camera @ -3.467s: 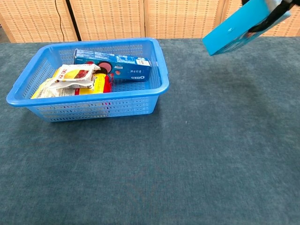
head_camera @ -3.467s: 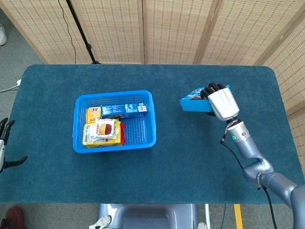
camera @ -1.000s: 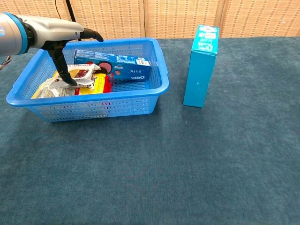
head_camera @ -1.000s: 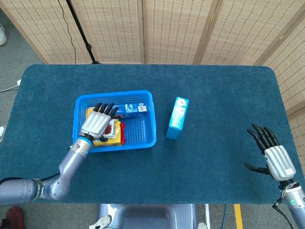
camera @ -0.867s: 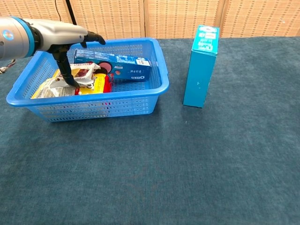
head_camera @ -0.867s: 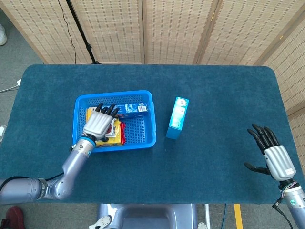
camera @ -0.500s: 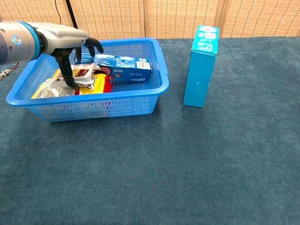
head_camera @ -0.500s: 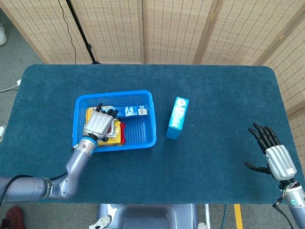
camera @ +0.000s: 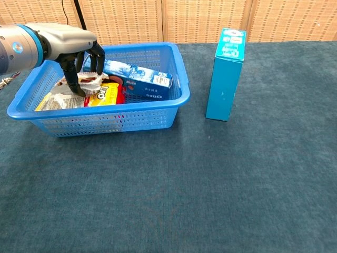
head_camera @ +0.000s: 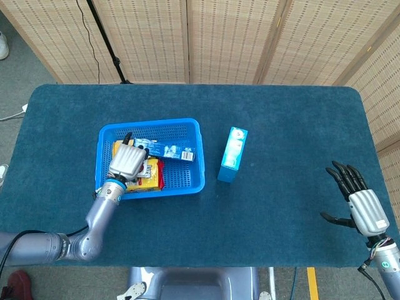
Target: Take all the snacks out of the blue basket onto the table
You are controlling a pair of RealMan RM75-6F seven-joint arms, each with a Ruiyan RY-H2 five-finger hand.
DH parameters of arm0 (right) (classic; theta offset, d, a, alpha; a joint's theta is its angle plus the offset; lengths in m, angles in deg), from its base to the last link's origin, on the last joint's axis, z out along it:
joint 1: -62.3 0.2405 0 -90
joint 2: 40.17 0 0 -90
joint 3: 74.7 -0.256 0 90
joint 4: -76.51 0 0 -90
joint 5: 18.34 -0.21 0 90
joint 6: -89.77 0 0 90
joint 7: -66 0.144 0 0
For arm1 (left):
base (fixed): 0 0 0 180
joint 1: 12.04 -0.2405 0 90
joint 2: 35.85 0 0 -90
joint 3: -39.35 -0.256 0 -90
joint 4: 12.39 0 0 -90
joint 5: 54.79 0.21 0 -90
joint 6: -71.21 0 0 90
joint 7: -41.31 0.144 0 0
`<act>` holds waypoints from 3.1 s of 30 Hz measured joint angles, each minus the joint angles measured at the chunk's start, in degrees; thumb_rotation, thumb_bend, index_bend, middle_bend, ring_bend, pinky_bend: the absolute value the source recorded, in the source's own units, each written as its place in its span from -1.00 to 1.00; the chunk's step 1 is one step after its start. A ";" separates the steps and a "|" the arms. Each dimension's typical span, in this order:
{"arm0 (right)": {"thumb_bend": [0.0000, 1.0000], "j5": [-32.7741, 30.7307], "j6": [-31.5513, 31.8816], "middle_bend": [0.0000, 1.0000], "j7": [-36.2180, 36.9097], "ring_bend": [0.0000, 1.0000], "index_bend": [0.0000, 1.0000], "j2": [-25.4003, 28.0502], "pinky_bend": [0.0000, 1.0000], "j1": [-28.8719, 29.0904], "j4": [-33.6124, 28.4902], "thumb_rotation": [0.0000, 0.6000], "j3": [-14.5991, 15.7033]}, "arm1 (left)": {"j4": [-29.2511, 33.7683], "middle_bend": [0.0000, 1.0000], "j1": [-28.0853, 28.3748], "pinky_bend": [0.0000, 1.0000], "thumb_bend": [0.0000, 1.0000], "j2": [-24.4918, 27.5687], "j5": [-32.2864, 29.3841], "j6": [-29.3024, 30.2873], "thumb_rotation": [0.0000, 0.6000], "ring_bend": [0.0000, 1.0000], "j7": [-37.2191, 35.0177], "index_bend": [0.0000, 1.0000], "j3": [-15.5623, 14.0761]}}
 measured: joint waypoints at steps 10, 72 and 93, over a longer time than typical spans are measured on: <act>-1.00 0.21 0.03 -1.00 -0.15 -1.00 -1.00 0.03 -1.00 -0.17 -0.27 1.00 -0.13 | 4.52 -0.14 -2.09 -1.00 -0.69 4.80 5.49 2.24 1.00 -0.05 -3.17 -0.13 1.31; -1.00 -0.28 -1.79 -1.00 0.48 -1.00 -1.00 0.47 -1.00 -0.14 -0.55 1.00 -0.48 | -8.78 -1.00 -6.07 -0.91 -1.00 5.92 15.33 -14.62 1.00 -1.00 -17.18 -1.00 3.47; -1.00 -1.21 -4.09 -1.00 0.61 -1.00 -1.00 -0.44 -1.00 0.49 0.62 1.00 -0.58 | -19.55 -0.44 -0.32 -0.13 -0.88 -5.15 6.23 -12.41 1.00 -0.37 -9.54 -0.22 2.80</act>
